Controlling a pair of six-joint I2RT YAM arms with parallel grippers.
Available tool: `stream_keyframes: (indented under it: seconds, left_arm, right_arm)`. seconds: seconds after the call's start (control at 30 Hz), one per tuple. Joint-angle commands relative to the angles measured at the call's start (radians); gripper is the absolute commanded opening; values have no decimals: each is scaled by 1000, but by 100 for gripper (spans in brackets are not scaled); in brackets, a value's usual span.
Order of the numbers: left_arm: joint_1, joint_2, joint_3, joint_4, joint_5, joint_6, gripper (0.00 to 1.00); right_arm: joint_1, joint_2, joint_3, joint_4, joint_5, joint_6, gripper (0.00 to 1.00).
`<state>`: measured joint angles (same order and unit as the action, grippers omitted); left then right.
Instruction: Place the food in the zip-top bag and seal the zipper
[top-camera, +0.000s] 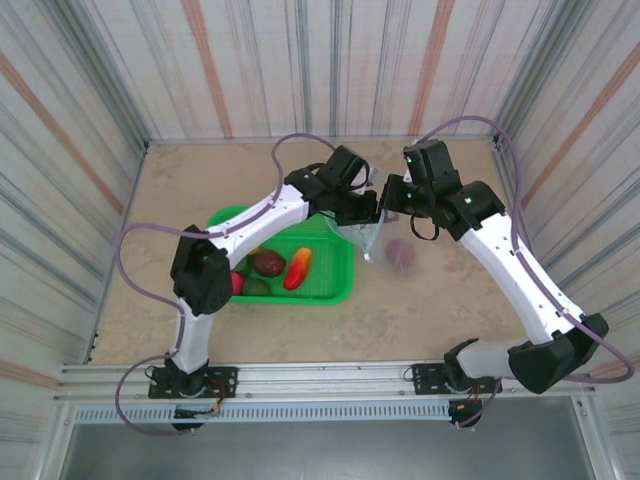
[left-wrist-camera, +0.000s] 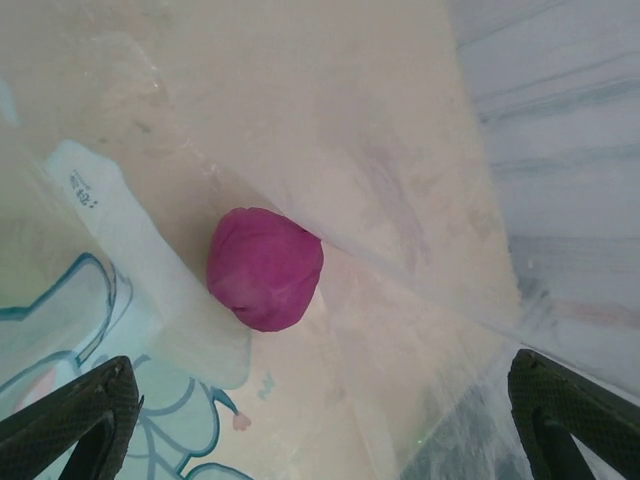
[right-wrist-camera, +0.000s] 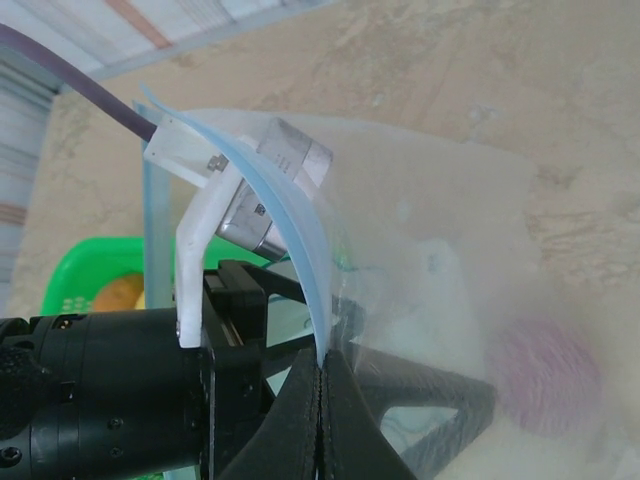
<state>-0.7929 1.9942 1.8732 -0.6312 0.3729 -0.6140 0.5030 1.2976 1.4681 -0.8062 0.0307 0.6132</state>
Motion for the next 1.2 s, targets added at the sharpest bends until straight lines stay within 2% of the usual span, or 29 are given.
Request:
stream_keyframes:
  seconds: [0.0,0.1,0.3,0.37,0.43,0.57,0.67,0.8,0.9,1.03,1.17]
  left_arm:
    - [21,-176,-8,-50,-21,61,99]
    - [33,-210,-17,-57,30,67,99]
    - [39,-251,-48,-64,23,96,98]
    - [38,-248,-46,-54,34,85,92]
    - [38,-252,-46,-41,42,82,80]
    - [38,-290,-50,-44,-5,105,39]
    - [46,-332,-65,-45,-30,126,20]
    - [84,-404,-132,-30,-13,121,0]
    - [125,-471,-211,-27,18,135,0]
    - [146,-551,-279,-152,-137,129,0]
    - [152,-602,-361,-247,-215,105,3]
  right_arm:
    - [-38,-5,-17,-86,112,-51,0]
    - [-43,-1,-18,-86,100,-69,0]
    - [-49,-19,-51,-61,78,-68,0]
    - [-49,-21,-58,-54,64,-63,0]
    - [-48,-21,-57,-54,56,-62,0]
    - [-47,-30,-55,-57,65,-62,0]
    - [-48,-38,-54,-59,75,-71,0]
    - [-47,-36,-31,-78,86,-91,0]
    - [-45,-31,11,-116,125,-122,0]
    - [-45,-29,80,-173,187,-166,0]
    - [-46,-29,116,-204,215,-195,0]
